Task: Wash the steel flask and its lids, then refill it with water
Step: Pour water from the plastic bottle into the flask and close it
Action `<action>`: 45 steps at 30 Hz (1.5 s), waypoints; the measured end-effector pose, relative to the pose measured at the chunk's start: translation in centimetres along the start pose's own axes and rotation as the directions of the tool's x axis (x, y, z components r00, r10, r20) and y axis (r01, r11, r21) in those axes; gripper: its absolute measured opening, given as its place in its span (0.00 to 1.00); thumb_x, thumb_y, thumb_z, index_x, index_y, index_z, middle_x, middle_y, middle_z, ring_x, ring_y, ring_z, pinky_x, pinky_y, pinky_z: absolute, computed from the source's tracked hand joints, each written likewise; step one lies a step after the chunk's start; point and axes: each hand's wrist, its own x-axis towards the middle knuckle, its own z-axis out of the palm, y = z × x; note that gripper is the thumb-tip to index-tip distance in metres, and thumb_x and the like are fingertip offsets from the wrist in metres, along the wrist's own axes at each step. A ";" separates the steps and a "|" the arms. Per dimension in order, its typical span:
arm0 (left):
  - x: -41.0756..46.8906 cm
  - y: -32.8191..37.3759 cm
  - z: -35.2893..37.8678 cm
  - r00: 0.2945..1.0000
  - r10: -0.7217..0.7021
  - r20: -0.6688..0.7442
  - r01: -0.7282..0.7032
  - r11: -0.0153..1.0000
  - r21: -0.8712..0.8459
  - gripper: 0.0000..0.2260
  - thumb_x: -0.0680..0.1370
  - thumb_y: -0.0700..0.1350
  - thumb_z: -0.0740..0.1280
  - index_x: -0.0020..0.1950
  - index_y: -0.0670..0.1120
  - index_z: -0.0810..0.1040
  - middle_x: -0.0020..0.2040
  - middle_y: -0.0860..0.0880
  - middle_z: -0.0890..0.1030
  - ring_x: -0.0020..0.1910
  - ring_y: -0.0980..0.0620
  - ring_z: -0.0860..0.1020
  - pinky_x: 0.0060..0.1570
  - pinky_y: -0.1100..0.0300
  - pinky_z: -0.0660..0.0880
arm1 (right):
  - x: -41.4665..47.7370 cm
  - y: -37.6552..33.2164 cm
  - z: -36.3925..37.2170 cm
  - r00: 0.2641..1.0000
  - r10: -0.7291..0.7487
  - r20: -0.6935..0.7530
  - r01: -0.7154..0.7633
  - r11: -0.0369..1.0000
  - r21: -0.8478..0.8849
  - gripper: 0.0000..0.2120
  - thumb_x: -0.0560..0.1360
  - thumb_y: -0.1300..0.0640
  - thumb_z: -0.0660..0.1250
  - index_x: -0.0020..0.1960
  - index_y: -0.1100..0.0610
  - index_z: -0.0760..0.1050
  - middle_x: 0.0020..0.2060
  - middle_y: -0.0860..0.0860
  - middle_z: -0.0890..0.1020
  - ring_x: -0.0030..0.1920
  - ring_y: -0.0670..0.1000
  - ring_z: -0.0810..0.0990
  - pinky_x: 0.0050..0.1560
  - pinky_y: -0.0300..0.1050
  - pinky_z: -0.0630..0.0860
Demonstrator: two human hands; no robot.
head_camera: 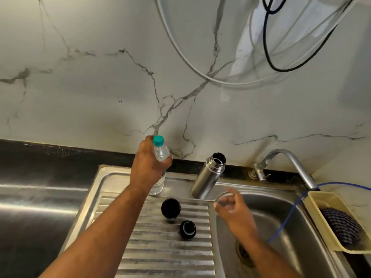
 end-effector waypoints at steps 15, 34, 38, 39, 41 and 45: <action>-0.4 1.0 0.0 0.996 -0.080 0.033 0.077 0.995 0.068 0.32 0.71 0.46 0.80 0.70 0.49 0.68 0.63 0.47 0.77 0.61 0.47 0.77 0.63 0.49 0.76 | 6.8 -4.7 -1.8 0.958 -0.283 -0.033 0.285 0.941 0.183 0.28 0.67 0.51 0.83 0.63 0.50 0.74 0.49 0.39 0.80 0.50 0.40 0.79 0.46 0.28 0.70; -3.9 2.5 -0.6 0.986 -0.122 -0.114 0.129 0.990 0.050 0.47 0.71 0.46 0.81 0.79 0.53 0.53 0.77 0.43 0.65 0.75 0.39 0.67 0.74 0.38 0.67 | -12.4 9.2 -7.3 0.715 -0.529 0.458 0.561 0.824 0.077 0.34 0.63 0.34 0.80 0.65 0.34 0.71 0.61 0.32 0.77 0.63 0.38 0.76 0.63 0.38 0.73; -3.8 2.9 -0.2 0.984 -0.131 -0.124 0.137 0.990 0.036 0.45 0.72 0.45 0.80 0.79 0.52 0.53 0.76 0.42 0.66 0.74 0.39 0.68 0.73 0.38 0.68 | -12.6 10.2 -6.6 0.728 -0.512 0.457 0.519 0.846 0.121 0.39 0.61 0.29 0.80 0.68 0.31 0.68 0.65 0.33 0.76 0.66 0.40 0.75 0.66 0.42 0.73; -3.6 3.0 -0.2 0.983 -0.136 -0.127 0.142 0.989 0.036 0.45 0.72 0.45 0.79 0.79 0.51 0.54 0.76 0.42 0.67 0.74 0.39 0.69 0.73 0.38 0.69 | -12.7 10.4 -6.4 0.735 -0.498 0.461 0.504 0.855 0.121 0.41 0.60 0.29 0.80 0.69 0.30 0.67 0.65 0.33 0.75 0.67 0.39 0.74 0.67 0.41 0.73; -3.4 3.1 -0.1 0.983 -0.143 -0.119 0.149 0.988 0.043 0.43 0.73 0.44 0.79 0.79 0.51 0.55 0.75 0.42 0.68 0.72 0.39 0.71 0.71 0.39 0.70 | -12.9 10.9 -6.2 0.742 -0.489 0.458 0.500 0.859 0.107 0.45 0.57 0.29 0.81 0.70 0.29 0.65 0.66 0.32 0.74 0.67 0.37 0.73 0.67 0.36 0.71; -3.2 2.9 0.3 0.980 -0.162 -0.112 0.171 0.983 0.072 0.39 0.72 0.45 0.80 0.76 0.48 0.61 0.70 0.43 0.74 0.68 0.40 0.75 0.67 0.41 0.75 | -13.2 11.1 -7.0 0.735 -0.423 0.530 0.454 0.888 0.078 0.54 0.54 0.29 0.83 0.74 0.26 0.59 0.68 0.28 0.70 0.68 0.33 0.70 0.66 0.29 0.68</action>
